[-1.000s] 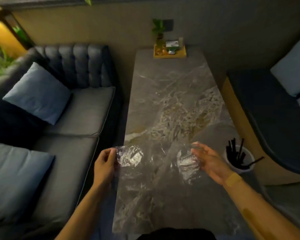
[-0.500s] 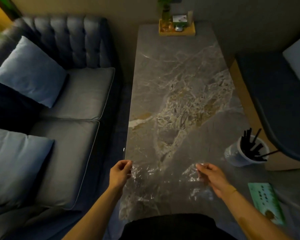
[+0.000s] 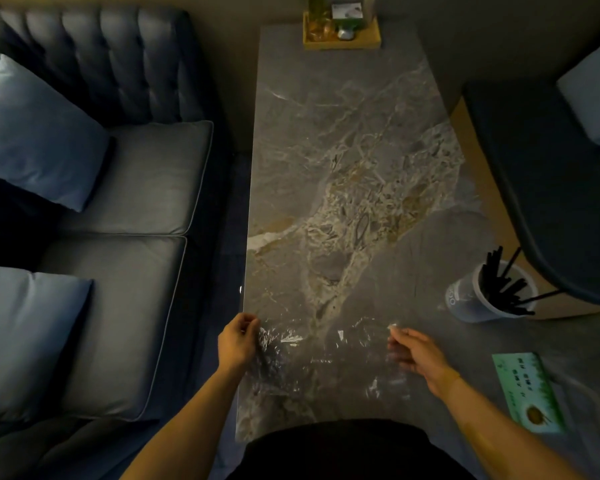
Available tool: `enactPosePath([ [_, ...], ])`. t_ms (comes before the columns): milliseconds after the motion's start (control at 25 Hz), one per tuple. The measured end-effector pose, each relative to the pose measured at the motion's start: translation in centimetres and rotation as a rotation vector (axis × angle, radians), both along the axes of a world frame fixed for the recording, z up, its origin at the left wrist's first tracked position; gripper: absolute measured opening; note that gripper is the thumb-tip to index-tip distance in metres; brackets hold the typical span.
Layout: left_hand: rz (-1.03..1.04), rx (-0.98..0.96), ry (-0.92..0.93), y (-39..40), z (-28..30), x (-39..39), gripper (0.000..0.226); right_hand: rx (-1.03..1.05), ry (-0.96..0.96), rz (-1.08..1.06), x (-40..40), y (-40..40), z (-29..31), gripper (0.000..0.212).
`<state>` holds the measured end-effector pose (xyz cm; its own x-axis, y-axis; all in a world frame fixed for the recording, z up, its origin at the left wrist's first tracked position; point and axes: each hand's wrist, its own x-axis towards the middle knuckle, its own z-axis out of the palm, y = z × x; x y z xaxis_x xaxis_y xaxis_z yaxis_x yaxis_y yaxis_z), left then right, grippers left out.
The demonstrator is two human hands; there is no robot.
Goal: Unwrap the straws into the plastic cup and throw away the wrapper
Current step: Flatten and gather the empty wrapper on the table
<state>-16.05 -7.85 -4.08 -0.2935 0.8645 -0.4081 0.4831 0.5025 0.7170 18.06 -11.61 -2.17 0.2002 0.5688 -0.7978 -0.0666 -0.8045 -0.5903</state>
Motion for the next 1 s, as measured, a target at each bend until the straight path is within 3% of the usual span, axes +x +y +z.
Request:
enactPosePath([
  [120, 0.000, -0.018, 0.009, 0.3, -0.4, 0.3, 0.008, -0.003, -0.055, 0.008, -0.2, 0.1, -0.6, 0.022],
  [240, -0.080, -0.066, 0.006, 0.4, -0.8, 0.4, 0.009, 0.017, -0.045, 0.030, -0.1, 0.2, -0.6, 0.006],
  [560, -0.127, -0.080, 0.015, 0.8, -0.5, 0.0, 0.008, 0.032, -0.082, 0.085, 1.3, 1.8, -0.2, 0.017],
  [840, 0.003, -0.090, -0.039, 0.7, -0.3, 0.5, 0.010, -0.077, -0.045, -0.232, 1.1, 2.6, -0.8, 0.014],
  [1000, 0.022, -0.115, -0.048, 1.1, -0.1, 1.0, 0.011, -0.051, -0.149, -0.353, 0.1, 2.9, -2.0, 0.028],
])
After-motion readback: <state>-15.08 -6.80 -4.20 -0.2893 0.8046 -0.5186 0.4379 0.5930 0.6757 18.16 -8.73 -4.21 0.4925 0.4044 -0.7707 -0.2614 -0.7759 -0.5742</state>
